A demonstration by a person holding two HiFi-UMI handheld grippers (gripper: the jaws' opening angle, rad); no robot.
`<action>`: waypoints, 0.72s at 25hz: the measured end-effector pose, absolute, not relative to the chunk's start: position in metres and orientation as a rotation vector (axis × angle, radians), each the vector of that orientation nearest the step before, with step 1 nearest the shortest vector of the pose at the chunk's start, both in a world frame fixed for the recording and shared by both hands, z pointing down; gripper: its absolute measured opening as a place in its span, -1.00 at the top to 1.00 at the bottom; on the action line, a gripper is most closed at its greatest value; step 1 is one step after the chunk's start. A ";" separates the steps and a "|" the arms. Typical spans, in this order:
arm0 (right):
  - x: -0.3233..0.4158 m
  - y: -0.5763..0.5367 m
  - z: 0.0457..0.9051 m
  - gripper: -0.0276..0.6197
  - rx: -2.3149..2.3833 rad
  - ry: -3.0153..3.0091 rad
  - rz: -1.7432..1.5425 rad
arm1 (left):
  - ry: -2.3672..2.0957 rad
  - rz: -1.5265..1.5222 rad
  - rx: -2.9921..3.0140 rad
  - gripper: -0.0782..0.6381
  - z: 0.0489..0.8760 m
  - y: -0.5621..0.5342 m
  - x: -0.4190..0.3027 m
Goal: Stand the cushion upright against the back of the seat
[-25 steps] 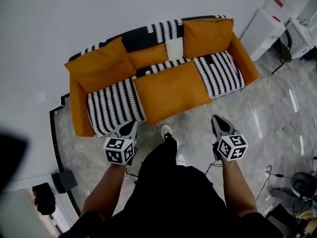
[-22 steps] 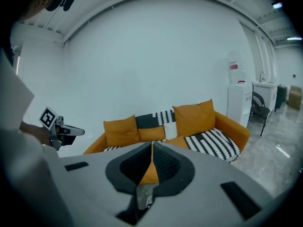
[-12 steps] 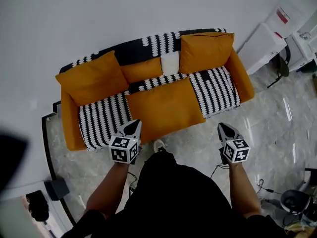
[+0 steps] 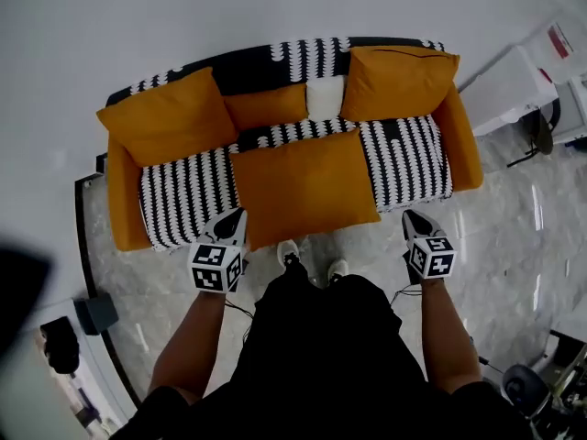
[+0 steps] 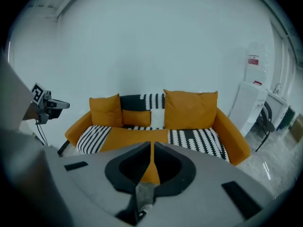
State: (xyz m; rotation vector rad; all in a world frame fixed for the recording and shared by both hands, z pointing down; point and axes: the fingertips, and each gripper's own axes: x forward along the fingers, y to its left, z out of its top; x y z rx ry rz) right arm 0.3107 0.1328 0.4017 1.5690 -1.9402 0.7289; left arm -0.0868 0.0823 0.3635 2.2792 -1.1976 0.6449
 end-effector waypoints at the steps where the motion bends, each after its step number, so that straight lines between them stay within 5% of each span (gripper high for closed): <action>1: 0.311 0.132 0.413 0.79 1.524 -1.936 0.720 | -1.223 0.637 2.242 0.73 0.371 0.088 -0.091; 9: 0.310 0.142 0.525 0.78 1.052 -1.955 0.602 | -1.533 0.551 1.895 0.73 0.435 0.144 -0.120; 12: 0.320 0.149 0.581 0.51 0.955 -1.920 0.598 | -1.550 0.558 1.844 0.70 0.478 0.159 -0.112; 14: 0.326 0.152 0.615 0.49 0.944 -1.888 0.590 | -1.533 0.632 1.829 0.39 0.516 0.169 -0.111; 18: 0.333 0.159 0.675 0.47 0.921 -1.812 0.581 | -1.457 0.802 1.732 0.32 0.614 0.201 -0.127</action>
